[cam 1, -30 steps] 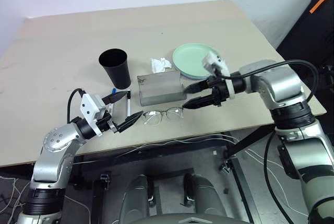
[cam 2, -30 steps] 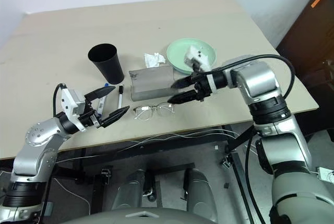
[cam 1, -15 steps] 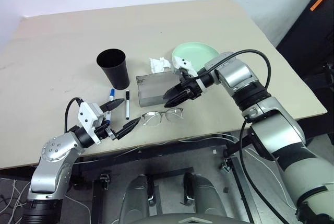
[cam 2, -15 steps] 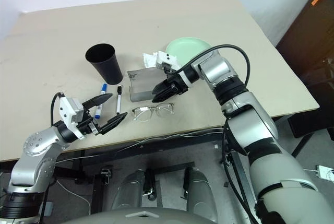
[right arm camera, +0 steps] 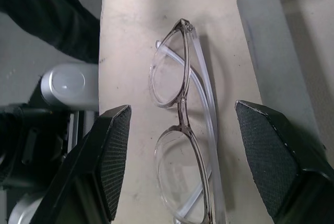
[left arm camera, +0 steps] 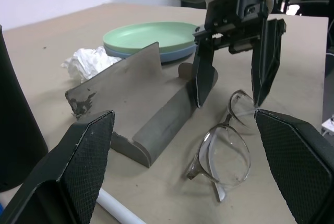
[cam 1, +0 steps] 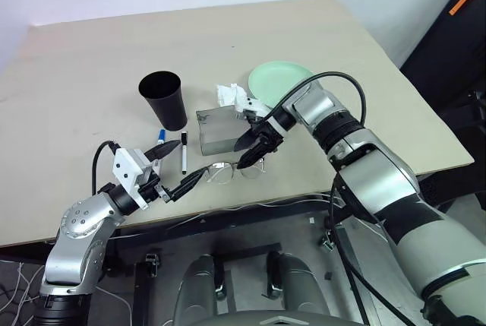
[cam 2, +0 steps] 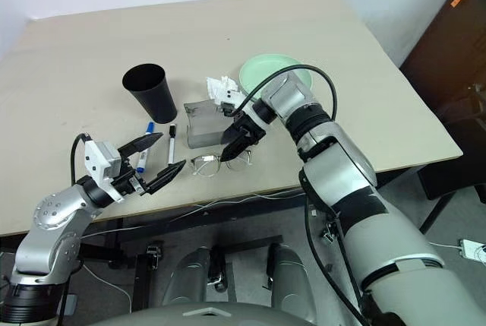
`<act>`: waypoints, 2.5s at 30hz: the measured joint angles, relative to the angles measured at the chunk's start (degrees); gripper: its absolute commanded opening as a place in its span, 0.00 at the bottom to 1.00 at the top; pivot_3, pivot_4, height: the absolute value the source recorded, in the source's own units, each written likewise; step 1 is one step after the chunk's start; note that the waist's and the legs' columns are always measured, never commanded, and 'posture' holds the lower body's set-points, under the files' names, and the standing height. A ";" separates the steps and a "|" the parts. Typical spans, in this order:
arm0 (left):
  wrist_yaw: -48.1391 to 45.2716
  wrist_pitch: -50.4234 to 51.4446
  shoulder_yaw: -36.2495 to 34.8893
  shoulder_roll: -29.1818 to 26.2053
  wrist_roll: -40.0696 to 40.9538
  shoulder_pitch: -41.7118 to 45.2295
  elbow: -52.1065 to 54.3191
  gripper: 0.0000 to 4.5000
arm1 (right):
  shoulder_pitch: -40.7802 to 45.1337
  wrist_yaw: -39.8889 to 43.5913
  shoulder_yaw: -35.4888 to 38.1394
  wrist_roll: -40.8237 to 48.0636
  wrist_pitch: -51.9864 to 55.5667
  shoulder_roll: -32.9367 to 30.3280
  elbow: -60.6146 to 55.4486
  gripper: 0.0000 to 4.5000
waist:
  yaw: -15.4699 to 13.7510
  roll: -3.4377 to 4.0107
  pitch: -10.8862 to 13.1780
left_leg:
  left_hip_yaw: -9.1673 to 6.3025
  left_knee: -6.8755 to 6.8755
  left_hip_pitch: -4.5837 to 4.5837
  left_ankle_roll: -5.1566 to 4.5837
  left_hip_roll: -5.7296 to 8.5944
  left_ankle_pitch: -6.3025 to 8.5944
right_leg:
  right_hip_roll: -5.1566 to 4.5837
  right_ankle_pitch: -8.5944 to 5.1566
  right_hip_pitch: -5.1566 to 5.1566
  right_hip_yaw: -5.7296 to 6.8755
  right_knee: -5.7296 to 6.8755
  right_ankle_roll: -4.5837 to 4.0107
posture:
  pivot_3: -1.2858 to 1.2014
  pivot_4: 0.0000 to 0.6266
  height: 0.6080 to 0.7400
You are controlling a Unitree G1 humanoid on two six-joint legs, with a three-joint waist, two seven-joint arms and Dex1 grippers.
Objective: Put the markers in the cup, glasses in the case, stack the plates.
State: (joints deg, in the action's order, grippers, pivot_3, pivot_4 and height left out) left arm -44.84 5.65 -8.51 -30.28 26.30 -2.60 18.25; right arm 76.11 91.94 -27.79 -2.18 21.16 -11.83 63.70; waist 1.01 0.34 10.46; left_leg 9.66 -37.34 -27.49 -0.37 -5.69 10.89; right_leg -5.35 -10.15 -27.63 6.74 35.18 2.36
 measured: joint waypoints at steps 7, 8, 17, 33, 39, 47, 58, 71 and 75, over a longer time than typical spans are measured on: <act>0.41 0.18 0.02 0.00 -0.01 0.06 0.02 1.00 | 1.80 0.04 -1.22 -2.10 -0.53 2.58 4.26 0.74 | 0.10 0.00 0.00 | -0.01 0.01 0.00 0.02 -0.01 -0.01 | 0.01 0.00 -0.03 0.00 0.04 0.00 | 0.52 0.24 0.70; 0.45 0.19 0.03 0.01 -0.02 0.07 0.02 1.00 | 1.90 0.04 -1.30 -2.27 -0.57 2.90 4.63 0.74 | 0.11 0.00 0.00 | -0.01 0.01 0.00 0.02 -0.01 -0.01 | 0.00 0.00 -0.03 0.00 0.04 0.00 | 0.52 0.24 0.70; 1.51 0.23 0.11 0.85 -0.01 0.01 0.65 1.00 | 2.01 0.06 -3.76 -3.19 -0.78 4.60 5.49 0.48 | 0.06 0.00 0.00 | 0.00 0.00 0.00 0.02 -0.01 -0.01 | 0.00 0.00 -0.02 0.00 0.04 0.00 | 0.52 0.24 0.70; 2.36 1.75 1.07 1.11 -0.03 0.21 1.77 1.00 | 2.53 0.49 -7.48 1.01 0.35 3.15 3.11 0.01 | 0.13 -0.03 -0.01 | -0.04 0.00 0.04 0.03 -0.02 -0.02 | 0.00 0.07 -0.02 0.00 0.10 -0.11 | 0.52 0.24 0.70; 1.37 1.61 1.07 1.12 -0.03 0.64 1.49 1.00 | 2.29 0.24 -15.04 13.59 6.81 -7.79 -13.57 0.01 | -0.17 -0.02 -0.01 | -0.05 -0.01 0.00 0.03 0.01 -0.02 | -0.06 0.07 -0.04 0.00 0.03 -0.11 | 0.52 0.24 0.70; 0.67 1.49 0.98 1.08 -0.02 0.68 1.18 1.00 | 2.75 0.35 -14.27 25.45 9.40 -15.66 -23.91 0.01 | 0.14 -0.03 -0.01 | -0.05 0.00 0.03 0.04 -0.02 -0.03 | 0.11 0.07 -0.05 -0.04 0.02 -0.11 | 0.52 0.24 0.70; -0.19 1.29 0.35 0.49 -0.02 1.07 0.20 1.00 | 5.54 -11.08 -0.98 10.50 -16.96 -3.51 4.72 0.01 | -0.06 -0.03 -0.02 | -0.01 -0.01 0.02 0.17 -0.11 -0.10 | 0.24 0.18 -0.04 -0.03 0.00 -0.26 | 0.52 0.24 0.70; 1.12 1.50 -1.53 -0.34 0.03 -2.26 2.91 1.00 | 5.93 -15.77 3.35 -3.60 -22.29 0.84 11.95 0.01 | 0.05 -0.03 -0.01 | -0.06 0.00 0.03 0.28 -0.14 -0.17 | 0.25 0.15 -0.05 -0.04 0.06 -0.24 | 0.52 0.24 0.70; 1.54 1.68 -1.61 -0.49 0.11 -2.46 3.38 1.00 | 5.84 -13.58 2.87 -7.46 -21.31 1.43 12.08 0.01 | 0.06 -0.02 -0.01 | -0.10 0.01 0.05 0.28 -0.15 -0.17 | 0.26 0.15 -0.05 -0.04 0.06 -0.25 | 0.52 0.24 0.70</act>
State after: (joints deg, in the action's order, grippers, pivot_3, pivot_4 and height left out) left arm -43.30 7.33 -10.12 -30.77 26.40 -5.06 21.63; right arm 81.95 78.36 -24.92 -9.64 -0.15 -10.40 75.78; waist 1.07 0.31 10.45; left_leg 9.56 -37.33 -27.44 -0.09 -5.84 10.71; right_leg -5.09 -10.00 -27.68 6.71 35.24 2.11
